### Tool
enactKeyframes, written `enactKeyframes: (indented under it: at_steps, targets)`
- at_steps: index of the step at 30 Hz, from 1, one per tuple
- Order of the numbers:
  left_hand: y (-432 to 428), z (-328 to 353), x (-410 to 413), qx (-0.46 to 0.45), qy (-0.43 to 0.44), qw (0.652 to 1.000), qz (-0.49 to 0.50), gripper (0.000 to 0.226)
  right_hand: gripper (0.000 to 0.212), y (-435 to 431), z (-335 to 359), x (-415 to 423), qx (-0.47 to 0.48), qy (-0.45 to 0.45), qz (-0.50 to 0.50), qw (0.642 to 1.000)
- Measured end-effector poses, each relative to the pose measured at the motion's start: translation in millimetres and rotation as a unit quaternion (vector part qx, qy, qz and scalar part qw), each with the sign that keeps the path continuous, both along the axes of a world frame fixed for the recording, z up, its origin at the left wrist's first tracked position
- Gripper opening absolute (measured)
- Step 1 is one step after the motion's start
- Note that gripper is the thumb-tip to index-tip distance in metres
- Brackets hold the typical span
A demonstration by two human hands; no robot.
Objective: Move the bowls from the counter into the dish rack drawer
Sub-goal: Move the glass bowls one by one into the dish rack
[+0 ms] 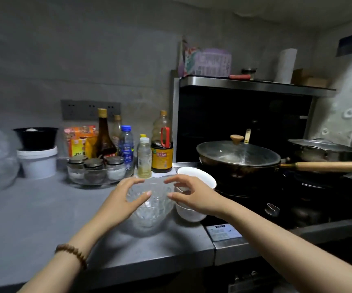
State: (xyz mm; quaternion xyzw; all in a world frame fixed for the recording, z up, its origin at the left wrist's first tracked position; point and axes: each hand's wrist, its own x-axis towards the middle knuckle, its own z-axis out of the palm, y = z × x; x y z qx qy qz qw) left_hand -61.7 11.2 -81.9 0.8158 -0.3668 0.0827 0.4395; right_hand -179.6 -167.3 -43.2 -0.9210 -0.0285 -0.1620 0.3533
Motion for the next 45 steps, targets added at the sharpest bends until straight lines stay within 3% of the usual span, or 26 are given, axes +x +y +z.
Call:
enactKeyframes:
  at_steps: [8,13,17,22,30,34,37,42,45]
  targets:
    - [10,-31,27,0.016,0.083,0.996,-0.027,0.062,0.03,13,-23,36,-0.1,0.038,-0.004,0.994]
    - [13,-39,32,-0.009,0.099,0.995,-0.03,0.048,0.024,16,-25,42,-0.141,0.038,-0.002,0.989]
    - [12,-39,33,-0.02,0.09,0.995,-0.031,0.055,0.022,18,-26,44,-0.158,0.033,-0.004,0.987]
    - [12,-35,29,-0.049,0.076,0.995,-0.031,0.046,0.023,21,-26,41,-0.149,0.01,-0.008,0.989]
    - [12,-4,9,-0.169,0.068,0.983,-0.032,0.044,0.021,27,9,22,-0.11,-0.091,0.0,0.99]
    - [4,20,-15,-0.203,0.067,0.974,-0.082,0.041,0.019,24,34,-6,-0.05,-0.096,0.045,0.993]
    - [-12,35,-36,-0.218,0.065,0.968,-0.103,0.06,0.019,17,51,-35,0.0,-0.106,0.057,0.993]
    - [-59,42,-76,-0.231,0.122,0.944,-0.199,0.096,0.017,-12,64,-86,0.197,-0.139,0.038,0.97]
    - [-96,41,-109,-0.219,0.151,0.932,-0.245,0.077,0.023,-39,62,-117,0.263,-0.134,-0.002,0.956]
